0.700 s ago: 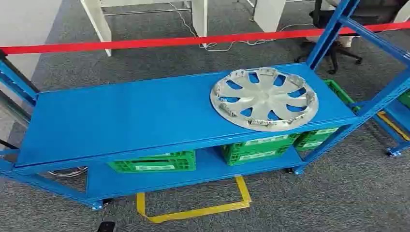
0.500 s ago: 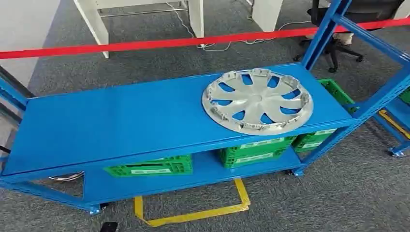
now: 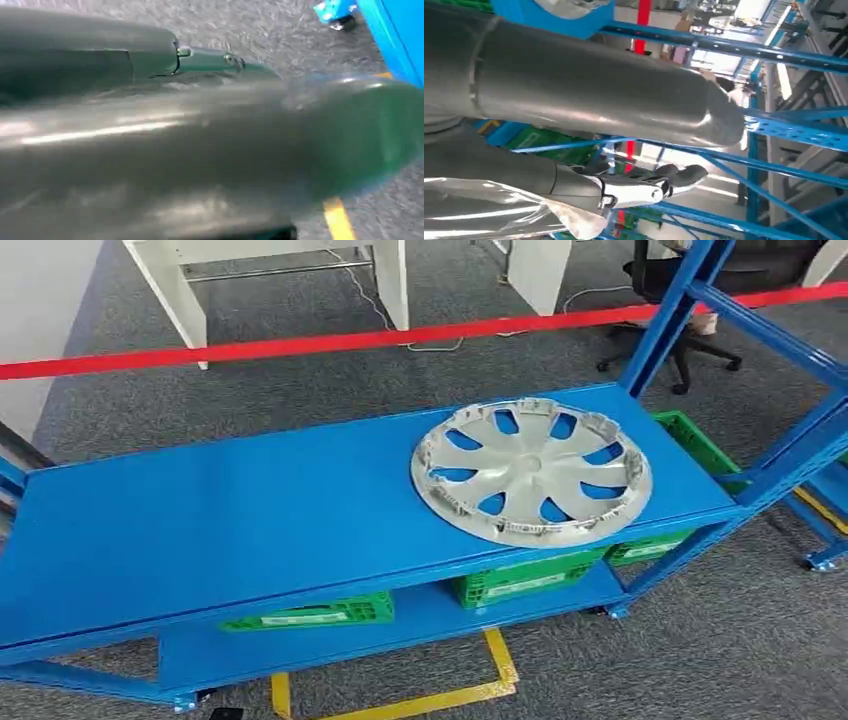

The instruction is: Take the parts from the cabinet and place them on the table.

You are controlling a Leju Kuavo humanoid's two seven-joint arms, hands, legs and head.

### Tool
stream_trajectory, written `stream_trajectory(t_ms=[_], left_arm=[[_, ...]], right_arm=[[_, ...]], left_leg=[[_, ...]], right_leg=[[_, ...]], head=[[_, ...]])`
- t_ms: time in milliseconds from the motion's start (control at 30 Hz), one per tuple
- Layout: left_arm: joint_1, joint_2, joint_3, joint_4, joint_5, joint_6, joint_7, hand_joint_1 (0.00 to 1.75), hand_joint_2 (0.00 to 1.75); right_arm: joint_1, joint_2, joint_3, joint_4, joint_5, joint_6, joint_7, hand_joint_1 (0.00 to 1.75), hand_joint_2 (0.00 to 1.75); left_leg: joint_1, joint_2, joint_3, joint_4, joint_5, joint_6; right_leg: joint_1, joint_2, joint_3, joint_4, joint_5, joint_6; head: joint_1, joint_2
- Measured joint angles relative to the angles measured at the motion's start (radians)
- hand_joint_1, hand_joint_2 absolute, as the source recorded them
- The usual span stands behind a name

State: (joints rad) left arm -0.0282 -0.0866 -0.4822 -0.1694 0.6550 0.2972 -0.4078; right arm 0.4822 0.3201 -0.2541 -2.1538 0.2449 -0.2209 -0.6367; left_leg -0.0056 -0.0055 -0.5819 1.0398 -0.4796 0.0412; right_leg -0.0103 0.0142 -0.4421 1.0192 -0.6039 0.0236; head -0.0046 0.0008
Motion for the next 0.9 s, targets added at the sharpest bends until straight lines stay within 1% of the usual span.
stream_trajectory(t_ms=[33, 67, 100, 133, 167, 200, 233, 267, 300, 333, 367, 400, 433, 467, 500, 533, 567, 600, 633, 667, 700, 733, 767, 833, 867, 900], left_arm=[[-0.004, 0.000, 0.000, 0.000, 0.000, 0.001, 0.000, 0.00, 0.00], [-0.009, 0.000, 0.000, 0.000, 0.000, 0.002, 0.000, 0.00, 0.00], [-0.013, -0.001, 0.000, 0.000, 0.000, 0.003, 0.000, 0.00, 0.00], [-0.014, -0.002, -0.001, 0.000, 0.000, 0.002, 0.000, 0.00, 0.00], [-0.013, -0.003, -0.002, 0.000, 0.000, 0.003, 0.000, 0.00, 0.00], [-0.011, -0.003, -0.002, 0.000, 0.000, 0.003, 0.000, 0.00, 0.00], [-0.010, -0.004, -0.002, 0.000, 0.000, 0.004, 0.001, 0.00, 0.00], [-0.011, -0.004, -0.003, 0.000, 0.000, 0.004, 0.001, 0.00, 0.00], [-0.012, -0.005, -0.003, 0.000, 0.000, 0.004, 0.001, 0.00, 0.00], [-0.012, -0.006, -0.003, 0.000, 0.000, 0.004, 0.001, 0.00, 0.00], [-0.015, -0.006, -0.003, 0.002, 0.000, 0.004, 0.002, 0.00, 0.00], [-0.016, -0.005, -0.004, 0.002, 0.000, 0.004, 0.003, 0.00, 0.00], [-0.016, -0.007, -0.005, 0.002, 0.000, 0.004, 0.006, 0.00, 0.00], [-0.015, -0.007, -0.006, 0.002, 0.000, 0.005, 0.007, 0.00, 0.00], [-0.015, -0.007, -0.006, 0.002, 0.000, 0.007, 0.009, 0.00, 0.00], [-0.016, -0.006, -0.006, 0.002, 0.000, 0.007, 0.011, 0.00, 0.00], [-0.018, -0.006, -0.006, 0.002, 0.000, 0.008, 0.011, 0.00, 0.00], [-0.019, -0.006, -0.007, 0.002, 0.000, 0.008, 0.013, 0.00, 0.00], [-0.019, -0.006, -0.007, 0.002, 0.000, 0.008, 0.014, 0.00, 0.00], [-0.018, -0.006, -0.007, 0.002, 0.000, 0.008, 0.015, 0.00, 0.00], [-0.015, -0.006, -0.007, 0.002, 0.000, 0.009, 0.016, 0.00, 0.00], [-0.013, -0.006, -0.007, 0.002, 0.000, 0.009, 0.016, 0.00, 0.00], [-0.013, -0.006, -0.007, 0.002, 0.000, 0.009, 0.016, 0.00, 0.00], [-0.014, -0.006, -0.008, 0.002, 0.000, 0.009, 0.016, 0.00, 0.00], [-0.014, -0.005, -0.008, 0.003, 0.000, 0.010, 0.016, 0.00, 0.00], [-0.015, -0.004, -0.008, 0.003, 0.000, 0.010, 0.018, 0.00, 0.00]], right_arm=[[-0.001, 0.000, -0.005, 0.000, 0.000, 0.001, 0.000, 0.00, 0.00], [-0.006, 0.000, -0.007, -0.002, 0.000, 0.003, -0.002, 0.00, 0.00], [-0.008, 0.000, -0.009, -0.001, 0.000, 0.003, -0.001, 0.00, 0.00], [-0.006, 0.000, -0.012, -0.001, -0.001, 0.003, -0.001, 0.00, 0.00], [-0.005, 0.000, -0.014, -0.001, -0.001, 0.003, -0.001, 0.00, 0.00], [-0.006, 0.001, -0.015, -0.001, -0.001, 0.003, -0.001, 0.00, 0.00], [-0.006, 0.001, -0.016, -0.001, -0.001, 0.004, -0.001, 0.00, 0.00], [-0.006, 0.001, -0.019, -0.001, 0.000, 0.003, -0.001, 0.00, 0.00], [-0.006, 0.002, -0.020, -0.001, -0.001, 0.004, -0.001, 0.00, 0.00], [-0.008, 0.002, -0.021, -0.001, 0.000, 0.003, -0.002, 0.00, 0.00], [-0.009, 0.002, -0.021, 0.001, 0.001, 0.004, 0.001, 0.00, 0.00], [-0.009, 0.003, -0.022, 0.001, 0.003, 0.004, 0.000, 0.00, 0.00], [-0.006, 0.005, -0.023, 0.001, 0.006, 0.004, 0.002, 0.00, 0.00], [-0.006, 0.006, -0.027, 0.001, 0.011, 0.004, 0.004, 0.00, 0.00], [-0.009, 0.009, -0.029, 0.001, 0.016, 0.004, 0.005, 0.00, 0.00], [-0.009, 0.011, -0.029, 0.001, 0.019, 0.004, 0.006, 0.00, 0.00], [-0.009, 0.011, -0.029, 0.001, 0.021, 0.005, 0.006, 0.00, 0.00], [-0.009, 0.014, -0.029, 0.001, 0.023, 0.005, 0.007, 0.00, 0.00], [-0.009, 0.014, -0.030, 0.001, 0.024, 0.007, 0.008, 0.00, 0.00], [-0.010, 0.014, -0.031, 0.001, 0.027, 0.008, 0.009, 0.00, 0.00], [-0.009, 0.014, -0.031, 0.001, 0.029, 0.010, 0.011, 0.00, 0.00], [-0.009, 0.015, -0.032, 0.002, 0.033, 0.014, 0.014, 0.00, 0.00], [-0.009, 0.015, -0.032, 0.002, 0.035, 0.018, 0.017, 0.00, 0.00], [-0.010, 0.016, -0.033, 0.003, 0.040, 0.023, 0.021, 0.00, 0.00], [-0.010, 0.017, -0.034, 0.004, 0.040, 0.026, 0.024, 0.00, 0.00], [-0.010, 0.017, -0.034, 0.006, 0.042, 0.030, 0.026, 0.00, 0.00]], left_leg=[[0.002, 0.004, 0.015, -0.009, 0.000, 0.002], [0.002, 0.004, 0.020, -0.012, -0.003, 0.005], [0.002, 0.005, 0.020, -0.012, -0.009, 0.008], [0.002, 0.008, 0.024, -0.012, -0.014, 0.008], [0.001, 0.011, 0.029, -0.012, -0.021, 0.009], [0.000, 0.014, 0.037, -0.012, -0.028, 0.009], [0.000, 0.016, 0.048, -0.012, -0.037, 0.008], [0.000, 0.018, 0.062, -0.012, -0.046, 0.008], [0.000, 0.018, 0.078, -0.012, -0.056, 0.006], [0.001, 0.019, 0.088, -0.012, -0.067, 0.001], [-0.002, 0.019, 0.095, -0.010, -0.071, -0.005], [-0.002, 0.020, 0.087, -0.009, -0.074, -0.011], [-0.003, 0.022, 0.089, -0.007, -0.079, -0.018], [-0.004, 0.021, 0.098, -0.006, -0.077, -0.021], [-0.004, 0.021, 0.099, -0.003, -0.078, -0.023], [-0.003, 0.016, 0.090, 0.023, -0.080, -0.029], [-0.001, 0.014, 0.068, 0.066, -0.097, -0.036], [0.002, 0.014, 0.034, 0.127, -0.130, -0.043], [0.006, 0.014, -0.009, 0.201, -0.166, -0.048], [0.007, 0.014, -0.045, 0.255, -0.193, -0.050], [0.007, 0.013, -0.069, 0.283, -0.198, -0.052], [0.007, 0.013, -0.072, 0.266, -0.174, -0.051], [0.007, 0.013, -0.058, 0.217, -0.129, -0.048], [0.004, 0.012, 0.005, 0.045, -0.014, -0.034], [0.000, 0.009, 0.016, 0.014, -0.018, -0.029], [-0.005, 0.008, 0.008, 0.000, -0.056, -0.024]], right_leg=[[0.000, -0.005, -0.009, 0.024, -0.005, 0.004], [0.000, -0.006, -0.048, 0.084, -0.014, 0.009], [0.000, -0.007, -0.104, 0.161, -0.035, 0.012], [-0.001, -0.007, -0.154, 0.223, -0.067, 0.012], [0.000, -0.007, -0.198, 0.268, -0.093, 0.014], [0.000, -0.007, -0.223, 0.277, -0.087, 0.015], [0.000, -0.008, -0.228, 0.250, -0.050, 0.011], [0.000, -0.010, -0.214, 0.186, 0.012, 0.010], [0.000, -0.015, -0.187, 0.099, 0.085, 0.006], [0.002, -0.020, -0.166, 0.039, 0.123, 0.005], [0.008, -0.024, -0.177, 0.043, 0.087, 0.003], [0.009, -0.028, -0.169, 0.043, 0.068, -0.009], [0.010, -0.026, -0.167, 0.040, 0.113, -0.016], [0.009, -0.026, -0.166, 0.038, 0.108, -0.022], [0.002, -0.021, -0.156, 0.032, 0.112, -0.026], [0.000, -0.022, -0.146, 0.024, 0.113, -0.028], [-0.001, -0.022, -0.141, 0.020, 0.110, -0.032], [-0.002, -0.021, -0.139, 0.019, 0.109, -0.034], [-0.001, -0.019, -0.138, 0.019, 0.106, -0.037], [-0.001, -0.018, -0.137, 0.019, 0.104, -0.039], [-0.001, -0.015, -0.136, 0.019, 0.102, -0.040], [-0.001, -0.011, -0.132, 0.019, 0.100, -0.040], [-0.001, -0.009, -0.128, 0.019, 0.098, -0.039], [0.000, -0.007, -0.117, 0.018, 0.094, -0.036], [0.000, -0.006, -0.114, 0.018, 0.093, -0.034], [0.001, -0.004, -0.120, 0.019, 0.093, -0.028]], head=[[0.006, 0.000], [0.010, 0.000], [0.011, 0.000], [0.013, 0.000], [0.011, 0.000], [0.013, 0.000], [0.011, 0.000], [0.013, 0.000], [0.013, 0.000], [0.013, 0.000], [0.011, -0.001], [0.015, -0.001], [0.014, 0.000], [0.015, 0.000], [0.014, 0.000], [0.014, 0.000], [0.011, 0.000], [0.011, 0.000], [0.011, 0.000], [0.011, 0.000], [0.011, 0.000], [0.010, 0.000], [0.011, 0.000], [0.011, 0.000], [0.012, 0.000], [0.011, 0.000]])
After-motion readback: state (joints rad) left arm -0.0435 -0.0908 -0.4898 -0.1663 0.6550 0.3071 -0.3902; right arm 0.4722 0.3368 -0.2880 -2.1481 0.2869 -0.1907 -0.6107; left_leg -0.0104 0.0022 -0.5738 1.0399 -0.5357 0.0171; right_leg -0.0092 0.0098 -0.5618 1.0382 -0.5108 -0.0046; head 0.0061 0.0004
